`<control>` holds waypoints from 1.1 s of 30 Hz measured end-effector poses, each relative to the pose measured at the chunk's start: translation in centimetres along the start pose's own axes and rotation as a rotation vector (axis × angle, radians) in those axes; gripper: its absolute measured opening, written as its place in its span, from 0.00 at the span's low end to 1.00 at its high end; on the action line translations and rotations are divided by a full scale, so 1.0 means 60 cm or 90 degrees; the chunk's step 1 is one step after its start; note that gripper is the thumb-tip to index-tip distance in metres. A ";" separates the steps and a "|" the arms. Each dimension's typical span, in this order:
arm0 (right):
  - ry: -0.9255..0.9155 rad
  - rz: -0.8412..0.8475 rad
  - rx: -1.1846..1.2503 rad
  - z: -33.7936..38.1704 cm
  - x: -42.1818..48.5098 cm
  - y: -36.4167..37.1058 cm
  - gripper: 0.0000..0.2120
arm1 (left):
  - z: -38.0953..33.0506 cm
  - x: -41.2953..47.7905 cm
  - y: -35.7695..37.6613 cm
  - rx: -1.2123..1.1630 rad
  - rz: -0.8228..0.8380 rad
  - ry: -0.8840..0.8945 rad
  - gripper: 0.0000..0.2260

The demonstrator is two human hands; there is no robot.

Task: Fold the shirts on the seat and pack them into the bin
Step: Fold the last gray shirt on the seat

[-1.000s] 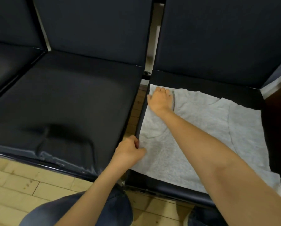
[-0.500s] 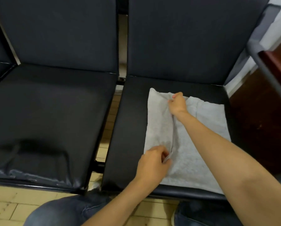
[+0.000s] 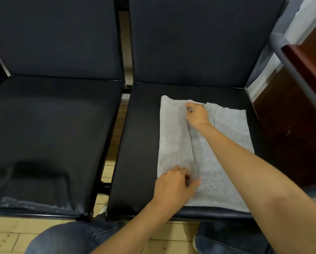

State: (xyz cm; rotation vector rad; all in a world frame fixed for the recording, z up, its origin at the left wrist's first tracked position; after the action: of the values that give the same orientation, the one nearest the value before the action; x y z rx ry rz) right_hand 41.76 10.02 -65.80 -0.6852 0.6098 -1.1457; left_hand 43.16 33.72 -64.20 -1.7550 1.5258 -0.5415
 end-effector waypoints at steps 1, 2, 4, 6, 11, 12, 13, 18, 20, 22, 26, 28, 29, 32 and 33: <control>-0.007 0.006 -0.003 -0.005 -0.004 -0.003 0.17 | -0.004 0.002 -0.001 0.013 -0.015 0.008 0.18; -0.010 0.007 0.007 -0.012 -0.008 -0.009 0.17 | -0.006 0.004 0.000 0.019 -0.033 0.018 0.20; -0.010 -0.004 0.020 -0.031 -0.013 -0.028 0.19 | -0.015 0.010 0.003 0.055 -0.085 0.072 0.18; -0.016 -0.006 -0.006 -0.058 -0.020 -0.053 0.17 | -0.034 0.014 0.016 0.113 -0.140 0.146 0.15; 0.041 -0.029 -0.128 -0.157 -0.037 -0.133 0.16 | -0.110 0.008 0.099 0.160 -0.073 0.318 0.12; 0.058 -0.024 -0.147 -0.173 -0.040 -0.150 0.16 | -0.117 0.005 0.120 0.182 -0.058 0.347 0.11; 0.077 -0.011 -0.159 -0.185 -0.042 -0.165 0.16 | -0.121 0.002 0.136 0.192 -0.045 0.370 0.11; 0.138 0.069 -0.087 -0.222 -0.043 -0.192 0.16 | -0.127 -0.002 0.173 0.203 -0.038 0.430 0.17; 0.149 0.067 -0.052 -0.225 -0.037 -0.192 0.16 | -0.143 -0.003 0.178 0.216 -0.036 0.436 0.16; 0.186 0.066 -0.017 -0.222 -0.030 -0.191 0.16 | -0.164 -0.004 0.193 0.235 -0.022 0.442 0.14; 0.236 0.058 0.099 -0.220 -0.026 -0.191 0.17 | -0.200 0.005 0.211 0.226 -0.005 0.408 0.09; 0.256 0.058 0.165 -0.228 -0.026 -0.195 0.17 | -0.211 0.008 0.199 0.160 -0.010 0.354 0.07; 0.258 0.048 0.198 -0.227 -0.028 -0.199 0.17 | -0.210 0.009 0.189 0.106 -0.021 0.318 0.07; 0.247 0.019 0.279 -0.208 -0.030 -0.213 0.16 | -0.197 0.000 0.150 -0.045 -0.014 0.191 0.05; 0.241 0.024 0.301 -0.198 -0.028 -0.214 0.15 | -0.184 -0.006 0.137 -0.094 -0.027 0.163 0.05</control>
State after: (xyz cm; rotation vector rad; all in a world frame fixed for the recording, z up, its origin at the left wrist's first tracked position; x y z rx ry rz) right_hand 24.71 6.27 -63.69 -0.0495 0.6317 -1.3355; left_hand 29.64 31.10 -63.28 -1.8909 1.7461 -0.7120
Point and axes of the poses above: each hand's wrist, its own x-axis towards the middle knuckle, its own y-axis out of the palm, z = x × y, the point moved 3 cm from there along x, towards the middle knuckle
